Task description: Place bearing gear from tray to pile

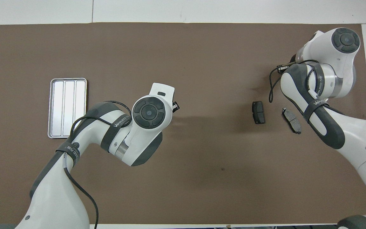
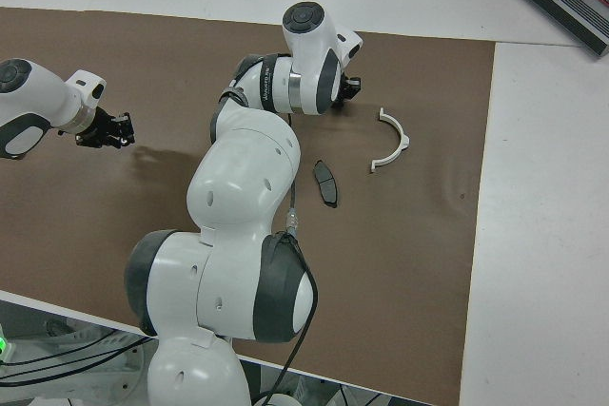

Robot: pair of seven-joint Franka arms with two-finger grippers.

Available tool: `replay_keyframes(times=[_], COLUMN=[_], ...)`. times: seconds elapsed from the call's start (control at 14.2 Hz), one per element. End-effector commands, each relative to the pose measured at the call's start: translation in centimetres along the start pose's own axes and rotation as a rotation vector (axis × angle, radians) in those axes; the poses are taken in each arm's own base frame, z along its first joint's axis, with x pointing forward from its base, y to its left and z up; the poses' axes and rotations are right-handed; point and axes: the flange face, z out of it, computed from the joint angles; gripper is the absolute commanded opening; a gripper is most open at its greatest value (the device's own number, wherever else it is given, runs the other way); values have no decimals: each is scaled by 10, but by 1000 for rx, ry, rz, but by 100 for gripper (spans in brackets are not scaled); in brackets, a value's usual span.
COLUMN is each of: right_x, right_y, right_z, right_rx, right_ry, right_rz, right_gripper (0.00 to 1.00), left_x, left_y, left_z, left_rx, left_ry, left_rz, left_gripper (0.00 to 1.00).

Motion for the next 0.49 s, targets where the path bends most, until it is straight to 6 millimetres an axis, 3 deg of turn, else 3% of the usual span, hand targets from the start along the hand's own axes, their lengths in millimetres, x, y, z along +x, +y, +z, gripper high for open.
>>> replay_keyframes(times=[0.0, 0.07, 0.14, 0.28, 0.42], right_x=[0, 1, 2, 0, -1], right_y=[-1, -4, -6, -10, -30], right_z=[1, -2, -8, -33, -70], right_rx=[23, 22, 19, 14, 11], right_ry=[3, 6, 6, -22, -31], right_rz=[19, 18, 16, 3, -28], right_gripper=[30, 89, 100, 100, 100], left_x=[-1, -1, -2, -6, -6], left_y=[2, 3, 3, 6, 6], left_z=[7, 11, 12, 22, 23], left_rx=[-15, -15, -16, -20, -23], left_ry=[28, 28, 27, 26, 27], left_rz=[-2, -2, -3, 3, 3], left_gripper=[0, 0, 0, 0, 0])
